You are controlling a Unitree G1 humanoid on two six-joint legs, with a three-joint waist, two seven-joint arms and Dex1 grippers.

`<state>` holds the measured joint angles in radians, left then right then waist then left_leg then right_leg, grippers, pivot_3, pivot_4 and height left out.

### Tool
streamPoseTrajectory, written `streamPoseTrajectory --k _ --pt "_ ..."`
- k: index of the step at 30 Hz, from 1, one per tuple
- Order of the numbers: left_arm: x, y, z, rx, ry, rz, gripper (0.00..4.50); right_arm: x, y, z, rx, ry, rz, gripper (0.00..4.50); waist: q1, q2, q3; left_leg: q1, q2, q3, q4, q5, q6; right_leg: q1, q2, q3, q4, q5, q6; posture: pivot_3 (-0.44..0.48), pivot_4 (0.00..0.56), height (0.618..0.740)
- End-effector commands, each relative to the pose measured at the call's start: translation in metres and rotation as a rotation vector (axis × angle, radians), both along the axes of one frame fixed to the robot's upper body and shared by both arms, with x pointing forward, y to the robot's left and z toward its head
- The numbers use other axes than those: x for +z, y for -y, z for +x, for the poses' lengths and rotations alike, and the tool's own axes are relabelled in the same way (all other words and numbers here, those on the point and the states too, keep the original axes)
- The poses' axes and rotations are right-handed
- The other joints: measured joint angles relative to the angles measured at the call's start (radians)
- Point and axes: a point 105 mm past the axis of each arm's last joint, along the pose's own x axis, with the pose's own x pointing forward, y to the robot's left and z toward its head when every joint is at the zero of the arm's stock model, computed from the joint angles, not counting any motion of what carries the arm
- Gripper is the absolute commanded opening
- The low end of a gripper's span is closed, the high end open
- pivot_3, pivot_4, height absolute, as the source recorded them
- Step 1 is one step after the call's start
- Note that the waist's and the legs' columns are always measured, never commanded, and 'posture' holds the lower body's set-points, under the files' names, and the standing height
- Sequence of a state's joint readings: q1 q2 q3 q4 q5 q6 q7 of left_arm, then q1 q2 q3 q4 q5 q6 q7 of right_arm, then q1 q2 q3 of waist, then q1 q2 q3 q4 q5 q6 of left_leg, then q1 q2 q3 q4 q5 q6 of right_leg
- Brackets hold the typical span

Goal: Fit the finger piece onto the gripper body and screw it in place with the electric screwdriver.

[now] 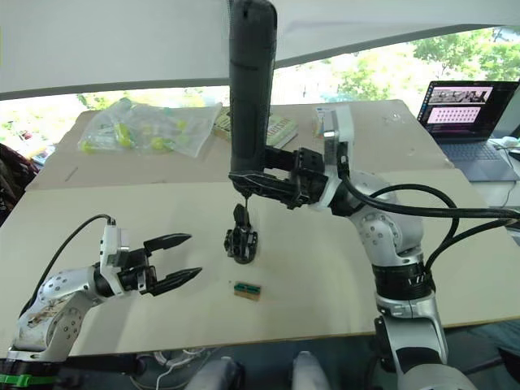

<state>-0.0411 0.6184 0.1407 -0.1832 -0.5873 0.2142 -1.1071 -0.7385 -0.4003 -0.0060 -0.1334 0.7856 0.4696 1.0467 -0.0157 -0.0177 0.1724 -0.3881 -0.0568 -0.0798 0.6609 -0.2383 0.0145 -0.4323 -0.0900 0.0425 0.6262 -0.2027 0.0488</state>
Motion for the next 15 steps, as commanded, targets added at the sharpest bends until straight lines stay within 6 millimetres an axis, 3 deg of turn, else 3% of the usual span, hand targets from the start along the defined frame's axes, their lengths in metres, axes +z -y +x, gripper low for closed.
streamPoseTrajectory --k 1,15 --pt "0.006 0.01 -0.002 -0.016 0.041 -0.007 4.5 0.01 -0.004 -0.003 0.001 0.063 0.018 1.92 0.0 0.0 0.0 0.0 0.0 0.0 0.0 0.0 0.0 0.0 0.0 0.0 0.0 0.0 0.0 0.0 0.15 0.737" --pt "0.001 0.025 0.003 -0.018 0.04 -0.006 4.5 -0.008 -0.025 0.009 0.004 0.055 0.026 1.92 -0.002 0.0 0.0 -0.002 0.0 0.001 0.0 0.0 0.0 -0.005 0.0 0.0 0.003 0.001 -0.001 0.0 0.15 0.737"
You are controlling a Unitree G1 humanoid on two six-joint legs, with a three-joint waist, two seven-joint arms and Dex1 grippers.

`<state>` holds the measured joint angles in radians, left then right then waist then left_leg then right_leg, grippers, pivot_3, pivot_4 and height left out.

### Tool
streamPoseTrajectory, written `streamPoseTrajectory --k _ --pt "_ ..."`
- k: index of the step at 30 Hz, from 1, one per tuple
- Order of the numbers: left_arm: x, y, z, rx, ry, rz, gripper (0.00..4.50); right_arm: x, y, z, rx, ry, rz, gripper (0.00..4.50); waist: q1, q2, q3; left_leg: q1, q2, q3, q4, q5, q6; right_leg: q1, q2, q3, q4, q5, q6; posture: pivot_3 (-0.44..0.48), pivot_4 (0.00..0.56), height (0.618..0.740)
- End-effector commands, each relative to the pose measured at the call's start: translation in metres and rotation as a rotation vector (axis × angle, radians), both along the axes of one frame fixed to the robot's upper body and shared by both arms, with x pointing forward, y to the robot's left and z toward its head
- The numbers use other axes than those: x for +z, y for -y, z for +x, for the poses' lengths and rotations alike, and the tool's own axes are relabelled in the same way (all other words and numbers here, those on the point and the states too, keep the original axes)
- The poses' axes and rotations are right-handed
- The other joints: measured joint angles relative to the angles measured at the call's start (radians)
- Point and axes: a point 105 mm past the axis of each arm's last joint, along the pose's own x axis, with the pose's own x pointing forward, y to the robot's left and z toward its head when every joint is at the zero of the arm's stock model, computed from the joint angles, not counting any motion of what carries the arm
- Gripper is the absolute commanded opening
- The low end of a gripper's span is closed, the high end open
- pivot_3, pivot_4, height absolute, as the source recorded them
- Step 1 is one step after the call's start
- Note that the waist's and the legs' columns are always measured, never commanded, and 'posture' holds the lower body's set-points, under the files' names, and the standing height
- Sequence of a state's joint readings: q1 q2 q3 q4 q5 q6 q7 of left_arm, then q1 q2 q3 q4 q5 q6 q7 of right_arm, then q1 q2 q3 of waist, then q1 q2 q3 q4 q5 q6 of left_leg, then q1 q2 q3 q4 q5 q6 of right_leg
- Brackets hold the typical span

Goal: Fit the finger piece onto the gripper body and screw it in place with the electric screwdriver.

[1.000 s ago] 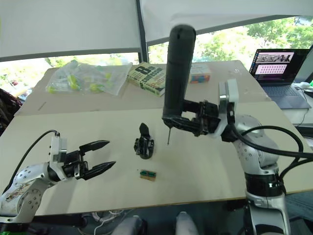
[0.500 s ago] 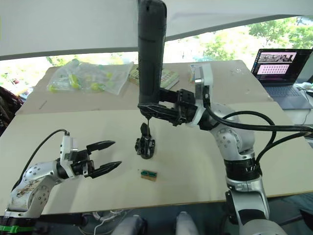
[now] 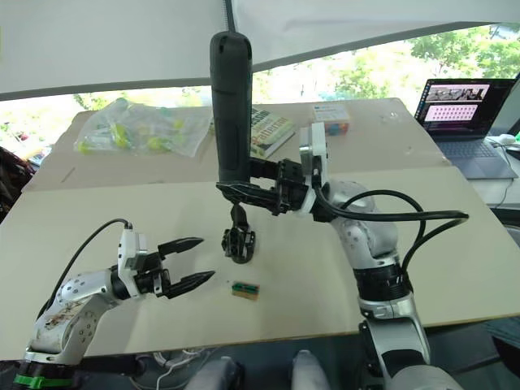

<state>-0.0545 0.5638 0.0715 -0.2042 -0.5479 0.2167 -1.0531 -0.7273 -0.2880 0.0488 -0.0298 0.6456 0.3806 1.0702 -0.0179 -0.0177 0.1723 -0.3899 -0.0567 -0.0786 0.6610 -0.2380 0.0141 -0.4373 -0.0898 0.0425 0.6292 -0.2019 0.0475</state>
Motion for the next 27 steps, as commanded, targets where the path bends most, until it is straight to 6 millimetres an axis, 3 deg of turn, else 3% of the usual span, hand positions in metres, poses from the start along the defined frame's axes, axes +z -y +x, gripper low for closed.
streamPoseTrajectory --k 1,16,27 --pt "0.008 0.005 0.002 -0.004 0.049 0.009 4.5 0.017 -0.004 -0.005 0.024 0.081 0.037 1.92 0.0 0.0 0.0 0.0 0.0 0.0 0.0 0.0 0.0 0.0 0.0 0.0 0.0 0.0 0.0 0.0 0.15 0.737" --pt "-0.007 0.0 0.017 0.015 0.027 0.045 4.5 0.028 -0.015 -0.007 0.081 0.065 0.035 1.92 -0.001 0.0 0.0 0.0 0.0 0.0 0.0 0.0 0.0 -0.001 0.0 0.0 0.0 0.0 0.0 0.0 0.15 0.737" --pt "-0.017 0.001 0.015 -0.019 0.02 0.043 4.5 0.019 -0.017 -0.007 0.089 0.045 -0.015 1.92 -0.001 0.0 0.0 0.0 0.0 0.0 0.0 0.0 0.0 -0.001 0.0 0.0 0.0 0.0 0.0 0.0 0.15 0.737"
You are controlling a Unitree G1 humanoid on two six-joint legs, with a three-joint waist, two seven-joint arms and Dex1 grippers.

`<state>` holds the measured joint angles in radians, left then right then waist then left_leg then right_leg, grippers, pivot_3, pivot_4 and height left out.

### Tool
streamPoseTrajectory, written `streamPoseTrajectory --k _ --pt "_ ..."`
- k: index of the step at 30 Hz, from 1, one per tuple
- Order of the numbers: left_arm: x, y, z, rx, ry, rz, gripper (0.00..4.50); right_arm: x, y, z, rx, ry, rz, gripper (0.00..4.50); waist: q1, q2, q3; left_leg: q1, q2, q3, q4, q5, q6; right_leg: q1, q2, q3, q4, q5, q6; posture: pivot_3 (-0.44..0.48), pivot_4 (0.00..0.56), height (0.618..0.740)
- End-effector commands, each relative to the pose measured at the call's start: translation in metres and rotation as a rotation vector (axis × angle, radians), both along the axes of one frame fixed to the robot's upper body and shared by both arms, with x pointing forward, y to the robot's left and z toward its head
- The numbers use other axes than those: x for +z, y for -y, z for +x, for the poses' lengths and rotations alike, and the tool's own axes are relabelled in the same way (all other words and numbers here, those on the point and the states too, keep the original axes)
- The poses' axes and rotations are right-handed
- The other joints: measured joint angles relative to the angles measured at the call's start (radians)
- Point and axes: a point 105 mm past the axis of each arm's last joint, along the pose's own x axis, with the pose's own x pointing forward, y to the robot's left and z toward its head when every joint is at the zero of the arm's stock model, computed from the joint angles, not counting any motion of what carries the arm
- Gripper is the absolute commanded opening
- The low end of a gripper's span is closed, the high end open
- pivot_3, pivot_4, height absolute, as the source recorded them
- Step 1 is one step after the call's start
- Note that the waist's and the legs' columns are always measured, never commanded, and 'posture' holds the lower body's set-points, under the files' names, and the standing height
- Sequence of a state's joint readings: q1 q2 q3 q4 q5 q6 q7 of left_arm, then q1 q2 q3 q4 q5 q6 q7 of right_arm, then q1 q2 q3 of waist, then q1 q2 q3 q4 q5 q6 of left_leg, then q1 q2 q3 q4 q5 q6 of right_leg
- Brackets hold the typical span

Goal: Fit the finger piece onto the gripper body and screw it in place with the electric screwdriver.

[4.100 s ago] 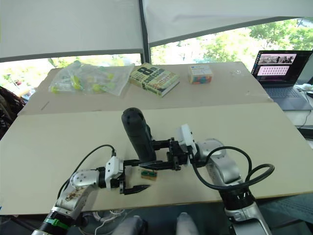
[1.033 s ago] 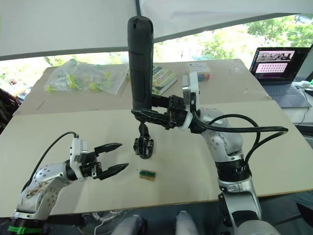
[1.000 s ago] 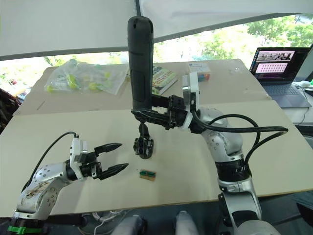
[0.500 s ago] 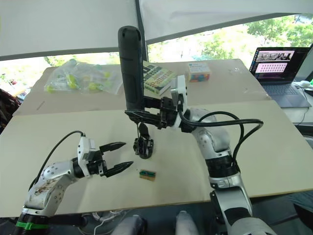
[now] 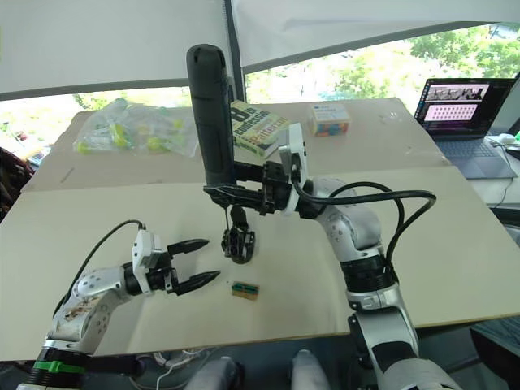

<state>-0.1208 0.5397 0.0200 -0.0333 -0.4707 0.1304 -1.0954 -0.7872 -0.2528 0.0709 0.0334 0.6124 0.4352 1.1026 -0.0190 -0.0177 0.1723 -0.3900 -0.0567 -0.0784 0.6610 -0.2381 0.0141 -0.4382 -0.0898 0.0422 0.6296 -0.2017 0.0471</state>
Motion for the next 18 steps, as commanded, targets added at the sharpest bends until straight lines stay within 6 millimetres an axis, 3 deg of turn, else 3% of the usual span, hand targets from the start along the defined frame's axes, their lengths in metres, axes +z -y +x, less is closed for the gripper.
streamPoseTrajectory --k 1,18 --pt "0.004 0.002 0.0 -0.015 0.041 0.0 4.5 0.021 -0.002 -0.011 0.035 0.087 0.035 1.92 0.0 0.0 0.0 0.0 0.0 0.0 0.0 0.0 0.0 0.0 0.0 0.0 0.0 0.0 0.0 0.0 0.15 0.737" --pt "-0.006 -0.002 0.001 -0.007 0.061 -0.017 4.5 0.013 -0.005 -0.008 0.03 0.083 0.023 1.92 0.0 0.0 0.0 0.0 0.0 0.0 0.0 0.0 0.0 0.0 0.0 0.0 0.0 0.0 0.0 0.0 0.15 0.737"
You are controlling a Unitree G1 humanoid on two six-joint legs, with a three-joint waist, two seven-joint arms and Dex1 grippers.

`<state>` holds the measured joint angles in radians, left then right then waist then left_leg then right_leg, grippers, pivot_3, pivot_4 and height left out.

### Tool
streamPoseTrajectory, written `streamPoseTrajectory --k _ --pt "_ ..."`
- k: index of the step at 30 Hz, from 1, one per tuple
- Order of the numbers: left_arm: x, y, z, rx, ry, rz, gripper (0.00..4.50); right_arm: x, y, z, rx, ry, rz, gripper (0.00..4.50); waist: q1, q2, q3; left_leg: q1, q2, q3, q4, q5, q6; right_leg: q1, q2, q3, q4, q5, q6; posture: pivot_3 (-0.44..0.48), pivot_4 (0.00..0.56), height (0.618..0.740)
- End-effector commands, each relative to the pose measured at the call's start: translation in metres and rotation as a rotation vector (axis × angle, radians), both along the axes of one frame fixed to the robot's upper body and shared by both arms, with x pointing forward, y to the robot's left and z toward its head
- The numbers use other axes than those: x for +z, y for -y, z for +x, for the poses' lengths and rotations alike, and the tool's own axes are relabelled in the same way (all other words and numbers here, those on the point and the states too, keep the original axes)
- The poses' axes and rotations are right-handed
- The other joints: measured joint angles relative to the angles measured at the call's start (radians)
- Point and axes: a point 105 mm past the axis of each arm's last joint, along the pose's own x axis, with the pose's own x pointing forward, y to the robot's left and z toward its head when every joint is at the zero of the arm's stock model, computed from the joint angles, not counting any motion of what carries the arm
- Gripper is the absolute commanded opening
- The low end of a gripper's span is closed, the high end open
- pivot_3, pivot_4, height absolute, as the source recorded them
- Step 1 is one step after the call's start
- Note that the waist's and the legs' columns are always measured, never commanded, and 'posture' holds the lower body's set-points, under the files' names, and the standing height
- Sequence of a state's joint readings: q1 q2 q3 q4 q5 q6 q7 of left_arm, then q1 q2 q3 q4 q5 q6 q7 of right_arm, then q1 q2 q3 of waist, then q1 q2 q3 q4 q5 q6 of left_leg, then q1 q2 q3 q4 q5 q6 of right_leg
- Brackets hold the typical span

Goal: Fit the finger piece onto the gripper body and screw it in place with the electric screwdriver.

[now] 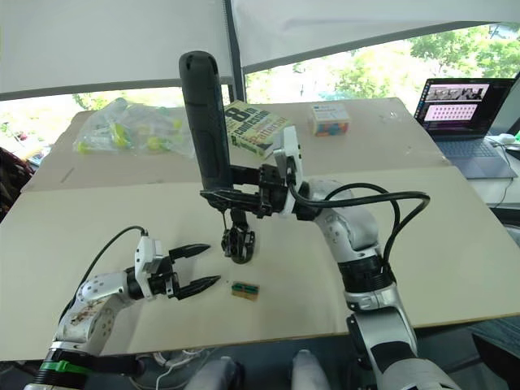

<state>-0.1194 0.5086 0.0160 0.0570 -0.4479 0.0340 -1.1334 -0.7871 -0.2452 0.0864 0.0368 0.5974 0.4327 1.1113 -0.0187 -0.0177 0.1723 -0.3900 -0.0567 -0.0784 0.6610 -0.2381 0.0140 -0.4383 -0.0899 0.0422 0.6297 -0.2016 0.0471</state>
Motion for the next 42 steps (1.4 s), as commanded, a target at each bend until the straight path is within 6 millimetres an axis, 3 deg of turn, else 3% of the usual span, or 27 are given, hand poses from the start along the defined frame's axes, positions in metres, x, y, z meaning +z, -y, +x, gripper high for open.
streamPoseTrajectory --k 1,15,42 --pt "0.008 0.0 0.001 -0.002 0.056 -0.011 4.5 0.017 0.0 -0.006 0.017 0.081 0.04 1.92 0.0 0.0 0.0 0.0 0.0 0.0 0.0 0.0 0.0 0.0 0.0 0.0 0.0 0.0 0.0 0.0 0.15 0.737" --pt "0.021 -0.002 -0.001 -0.008 0.085 -0.04 4.5 0.014 -0.001 -0.005 0.014 0.082 0.035 1.92 -0.001 0.0 0.0 0.0 0.0 0.0 0.0 0.0 0.0 0.0 0.0 0.0 0.0 0.0 0.0 0.0 0.15 0.737" --pt "0.021 0.0 -0.001 -0.008 0.076 -0.026 4.5 0.007 -0.001 -0.002 -0.012 0.08 0.001 1.92 -0.001 0.0 0.0 0.0 0.0 0.0 0.0 0.0 0.0 0.0 0.0 0.0 0.0 0.0 0.0 0.0 0.15 0.737"
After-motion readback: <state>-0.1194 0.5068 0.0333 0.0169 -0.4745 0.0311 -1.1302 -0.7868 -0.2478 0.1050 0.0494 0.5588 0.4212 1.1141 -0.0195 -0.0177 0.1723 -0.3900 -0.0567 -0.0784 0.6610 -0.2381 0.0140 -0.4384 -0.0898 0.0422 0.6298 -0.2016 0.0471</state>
